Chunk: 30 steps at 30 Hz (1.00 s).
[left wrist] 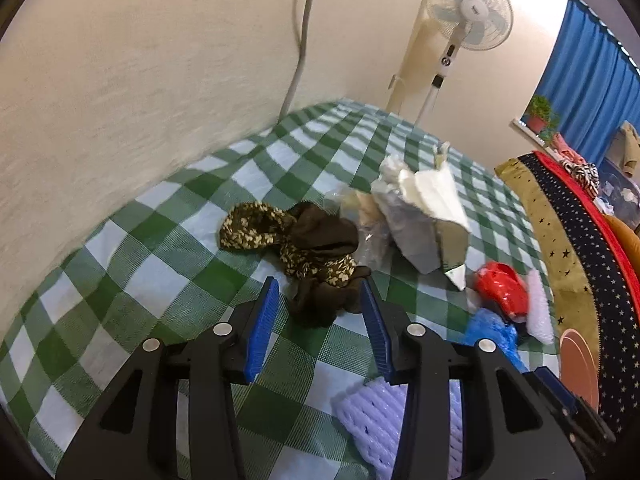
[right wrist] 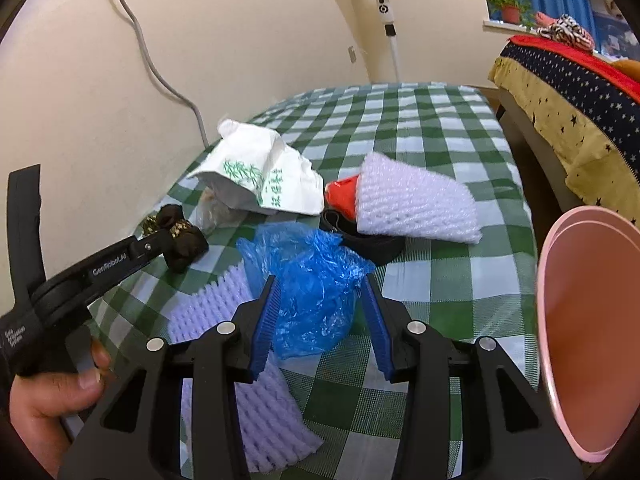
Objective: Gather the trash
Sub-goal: 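Grasp the blue plastic bag with the right tool while the left tool grasps the brown patterned cloth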
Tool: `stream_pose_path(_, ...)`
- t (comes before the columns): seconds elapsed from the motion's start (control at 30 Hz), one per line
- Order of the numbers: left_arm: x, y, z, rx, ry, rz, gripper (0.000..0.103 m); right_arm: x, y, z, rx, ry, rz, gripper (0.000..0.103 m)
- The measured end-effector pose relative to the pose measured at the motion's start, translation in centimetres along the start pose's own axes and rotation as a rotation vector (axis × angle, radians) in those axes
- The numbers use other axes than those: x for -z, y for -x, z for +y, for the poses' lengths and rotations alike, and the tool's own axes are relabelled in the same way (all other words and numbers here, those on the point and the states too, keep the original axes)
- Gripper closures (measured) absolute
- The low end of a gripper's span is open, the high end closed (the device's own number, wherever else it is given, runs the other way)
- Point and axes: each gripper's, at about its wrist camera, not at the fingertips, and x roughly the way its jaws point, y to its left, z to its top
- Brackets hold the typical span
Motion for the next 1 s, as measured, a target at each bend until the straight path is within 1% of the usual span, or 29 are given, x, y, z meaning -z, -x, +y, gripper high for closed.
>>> stream_pose_path(0.17, 0.2, -1.0, -0.4, -0.003, -0.014, 0.034, 0.061, 0.1, -1.0, -0.1, 0.003, 0.001, 0.034, 0.060)
stream_pose_path(0.2, 0.2, -1.1, -0.4, -0.004, -0.017, 0.038, 0.064, 0.1, -1.1, 0.0, 0.001, 0.003, 0.039, 0.061)
stream_pose_path(0.23, 0.3, -1.2, -0.4, -0.002, -0.016, 0.042, 0.069, 0.1, -1.2, 0.1, 0.000, 0.006, 0.042, 0.064)
stream_pose_path(0.27, 0.3, -1.3, -0.3, -0.001, -0.013, 0.047, 0.070, 0.1, -1.3, 0.2, -0.001, 0.010, 0.045, 0.066)
stream_pose_path(0.3, 0.3, -1.3, -0.2, 0.000, -0.010, 0.049, 0.072, 0.2, -1.4, 0.2, -0.001, 0.014, 0.048, 0.069)
stream_pose_path(0.33, 0.4, -1.3, -0.2, 0.002, -0.007, 0.051, 0.078, 0.2, -1.5, 0.3, 0.001, 0.019, 0.052, 0.074)
stream_pose_path(0.37, 0.4, -1.4, -0.2, 0.006, -0.006, 0.054, 0.080, 0.2, -1.5, 0.4, 0.000, 0.021, 0.055, 0.077)
stream_pose_path(0.43, 0.4, -1.3, -0.2, 0.011, -0.012, 0.054, 0.086, 0.3, -1.6, 0.4, -0.001, 0.025, 0.057, 0.090)
stream_pose_path(0.53, 0.4, -1.2, -0.3, 0.013, -0.019, 0.049, 0.090, 0.3, -1.4, 0.7, -0.007, 0.038, 0.053, 0.098)
stream_pose_path(0.7, 0.3, -0.5, -0.3, 0.020, -0.021, 0.031, 0.093, 0.0, -0.4, 1.0, -0.004, 0.055, 0.020, 0.100)
stream_pose_path(1.0, 0.4, 1.4, -0.7, 0.023, -0.049, -0.002, 0.094, -0.4, 2.4, 1.3, 0.017, 0.074, -0.056, 0.100)
